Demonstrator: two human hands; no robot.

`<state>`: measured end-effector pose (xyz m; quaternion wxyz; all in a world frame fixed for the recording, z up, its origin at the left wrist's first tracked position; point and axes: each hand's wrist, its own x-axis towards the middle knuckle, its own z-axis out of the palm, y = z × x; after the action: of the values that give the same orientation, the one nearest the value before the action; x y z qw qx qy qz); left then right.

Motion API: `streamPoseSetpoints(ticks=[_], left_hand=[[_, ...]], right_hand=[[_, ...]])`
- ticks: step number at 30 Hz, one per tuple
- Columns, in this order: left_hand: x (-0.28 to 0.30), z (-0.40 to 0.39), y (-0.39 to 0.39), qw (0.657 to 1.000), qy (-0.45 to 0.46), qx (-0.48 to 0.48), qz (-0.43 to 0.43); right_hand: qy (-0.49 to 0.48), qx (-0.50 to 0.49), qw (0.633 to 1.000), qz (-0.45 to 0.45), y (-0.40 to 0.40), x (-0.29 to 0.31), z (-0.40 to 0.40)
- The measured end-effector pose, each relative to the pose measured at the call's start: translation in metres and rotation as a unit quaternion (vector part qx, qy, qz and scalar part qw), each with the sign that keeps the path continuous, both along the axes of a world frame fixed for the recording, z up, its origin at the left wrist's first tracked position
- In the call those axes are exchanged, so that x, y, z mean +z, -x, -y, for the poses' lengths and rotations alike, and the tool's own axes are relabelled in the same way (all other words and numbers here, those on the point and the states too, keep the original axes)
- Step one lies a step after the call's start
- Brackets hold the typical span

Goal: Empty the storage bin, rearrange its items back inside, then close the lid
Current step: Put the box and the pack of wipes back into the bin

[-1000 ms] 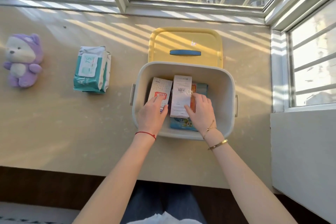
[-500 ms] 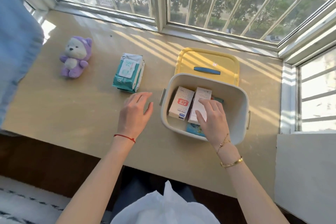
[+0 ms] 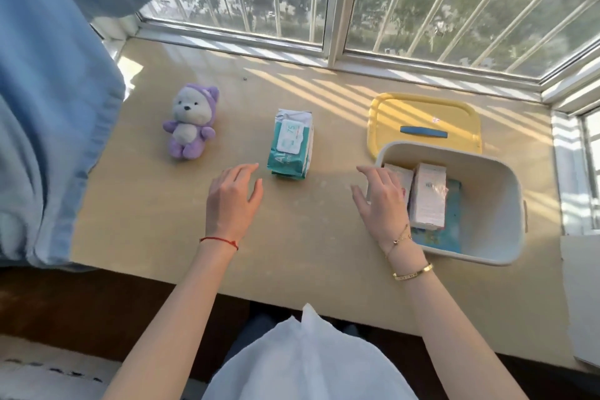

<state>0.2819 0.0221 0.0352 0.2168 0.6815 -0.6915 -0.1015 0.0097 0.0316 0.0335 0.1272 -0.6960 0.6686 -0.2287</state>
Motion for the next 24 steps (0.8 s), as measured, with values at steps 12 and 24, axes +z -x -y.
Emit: streamPoseSetpoints(ticks=[12,24], left_hand=[[-0.059,0.097,-0.084,0.994,-0.091,-0.032,-0.061],[-0.161,0.157,-0.038,0.957,-0.249,-0.026,-0.150]], right_hand=[[-0.130,-0.082,0.988,0.035,-0.110,-0.056,0.073],[-0.258,-0.138,0.954,0.059,-0.115,-0.152,0.145]])
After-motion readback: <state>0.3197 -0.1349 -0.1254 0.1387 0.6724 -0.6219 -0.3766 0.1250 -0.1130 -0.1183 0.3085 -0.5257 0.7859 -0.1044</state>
